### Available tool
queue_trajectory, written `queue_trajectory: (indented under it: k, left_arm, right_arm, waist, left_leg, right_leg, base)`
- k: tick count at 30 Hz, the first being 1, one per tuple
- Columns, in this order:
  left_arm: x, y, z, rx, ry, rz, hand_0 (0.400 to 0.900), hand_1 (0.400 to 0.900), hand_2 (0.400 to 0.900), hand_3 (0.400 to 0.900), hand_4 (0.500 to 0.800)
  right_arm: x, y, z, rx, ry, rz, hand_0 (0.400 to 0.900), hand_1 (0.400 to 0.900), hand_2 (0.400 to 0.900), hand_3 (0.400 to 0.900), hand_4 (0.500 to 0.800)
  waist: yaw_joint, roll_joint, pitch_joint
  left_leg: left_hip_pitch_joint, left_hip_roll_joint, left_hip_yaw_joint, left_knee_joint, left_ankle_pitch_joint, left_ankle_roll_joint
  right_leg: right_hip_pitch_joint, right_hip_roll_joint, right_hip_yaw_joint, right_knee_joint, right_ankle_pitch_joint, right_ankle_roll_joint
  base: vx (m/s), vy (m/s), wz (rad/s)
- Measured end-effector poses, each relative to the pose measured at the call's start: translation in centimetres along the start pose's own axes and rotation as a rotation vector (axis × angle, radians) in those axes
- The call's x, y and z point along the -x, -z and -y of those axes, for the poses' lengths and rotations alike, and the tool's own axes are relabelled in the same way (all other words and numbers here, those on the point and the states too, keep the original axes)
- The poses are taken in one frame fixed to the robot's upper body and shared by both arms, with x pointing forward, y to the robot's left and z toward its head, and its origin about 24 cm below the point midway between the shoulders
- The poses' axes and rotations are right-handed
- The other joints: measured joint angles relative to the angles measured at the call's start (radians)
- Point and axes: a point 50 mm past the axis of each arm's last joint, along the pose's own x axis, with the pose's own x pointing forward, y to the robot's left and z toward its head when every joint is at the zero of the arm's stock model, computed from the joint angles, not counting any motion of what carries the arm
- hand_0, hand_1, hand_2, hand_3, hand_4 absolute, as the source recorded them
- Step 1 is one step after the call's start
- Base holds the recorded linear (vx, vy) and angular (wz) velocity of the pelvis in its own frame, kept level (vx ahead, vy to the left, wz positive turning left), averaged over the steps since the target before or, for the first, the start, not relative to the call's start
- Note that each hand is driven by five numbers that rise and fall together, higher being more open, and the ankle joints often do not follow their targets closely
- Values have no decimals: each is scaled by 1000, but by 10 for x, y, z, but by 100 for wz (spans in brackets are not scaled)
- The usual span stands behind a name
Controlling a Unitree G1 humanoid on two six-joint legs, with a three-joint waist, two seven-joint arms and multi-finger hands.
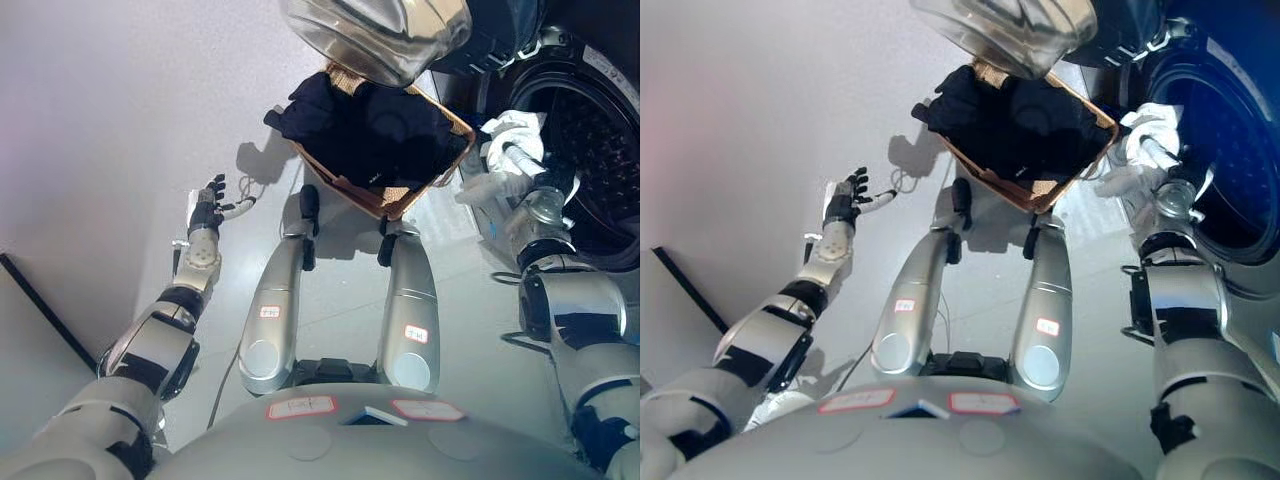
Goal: Put the clothes in the basket into the washing machine.
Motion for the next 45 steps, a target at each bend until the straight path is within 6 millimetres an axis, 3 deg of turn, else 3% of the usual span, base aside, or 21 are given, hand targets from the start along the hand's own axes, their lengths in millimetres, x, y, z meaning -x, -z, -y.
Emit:
queue_trajectory:
  k: [4, 8, 11, 15, 21, 31, 38, 45]
  left_arm:
    - [7, 9, 9, 16, 22, -17, 900, 900, 900, 900, 800]
    - [10, 13, 15, 34, 33, -32, 900, 900, 900, 900, 800]
    - [12, 14, 20, 58, 46, -38, 900, 900, 900, 900, 800]
    - [16, 17, 27, 76, 68, -45, 900, 900, 900, 900, 800]
    - [25, 32, 30, 79, 81, -83, 900, 900, 900, 900, 800]
    - [26, 30, 32, 87, 100, -71, 900, 900, 900, 900, 800]
    - [26, 31, 32, 89, 99, -75, 900, 900, 900, 900, 800]
    - [28, 34, 30, 107, 87, -84, 900, 900, 900, 900, 800]
  right_arm:
    - [-1, -8, -2, -361, 33, -44, 400, 400, 400, 400, 500]
    - [0, -26, -14, -560, 29, -38, 400, 400, 400, 400, 500]
    - [-2, -54, -18, -642, 31, 10, 400, 400, 400, 400, 500]
    - [-5, -90, -9, -681, 53, 92, 400, 400, 400, 400, 500]
    - [-5, -97, -8, -690, 65, 99, 400, 400, 400, 400, 500]
    - [-5, -124, 1, -694, 87, 166, 400, 400, 400, 400, 500]
    - [-5, -126, 6, -691, 112, 190, 400, 400, 400, 400, 500]
    - [-5, -122, 8, -586, 129, 206, 400, 400, 400, 400, 500]
  waist:
    - [9, 33, -1]
    - [22, 56, -5]
    - [37, 76, -16]
    - [65, 104, -34]
    - [63, 113, -40]
    - [68, 117, -42]
    - [67, 152, -37]
    - [60, 154, -36]
  left_leg:
    - [38, -5, 8, -83, 35, 1]
    - [52, -5, 8, -119, 54, -3]
    - [53, -6, 0, -143, 75, -7]
    - [61, -5, -8, -170, 93, -12]
    - [91, -4, -28, -213, 121, -21]
    - [138, -2, -55, -321, 182, -28]
    - [182, -1, -61, -341, 190, -28]
    - [210, 2, -58, -369, 197, -24]
  right_leg:
    - [19, 6, 7, -48, 21, 1]
    - [19, 8, 7, -61, 28, 3]
    - [17, 12, 4, -71, 38, 4]
    - [14, 11, -3, -67, 39, 1]
    - [33, 12, -20, -70, 39, -3]
    - [48, 10, -51, -76, 35, -9]
    - [91, 12, -59, -88, 35, -10]
    - [118, 15, -58, -121, 43, -10]
  base:
    - [60, 24, -6]
    - [-9, -1, 4]
    - [6, -22, 8]
    - [37, -47, 9]
    - [40, -51, 10]
    - [51, -35, 12]
    - [45, -36, 1]
    - [35, -13, -8]
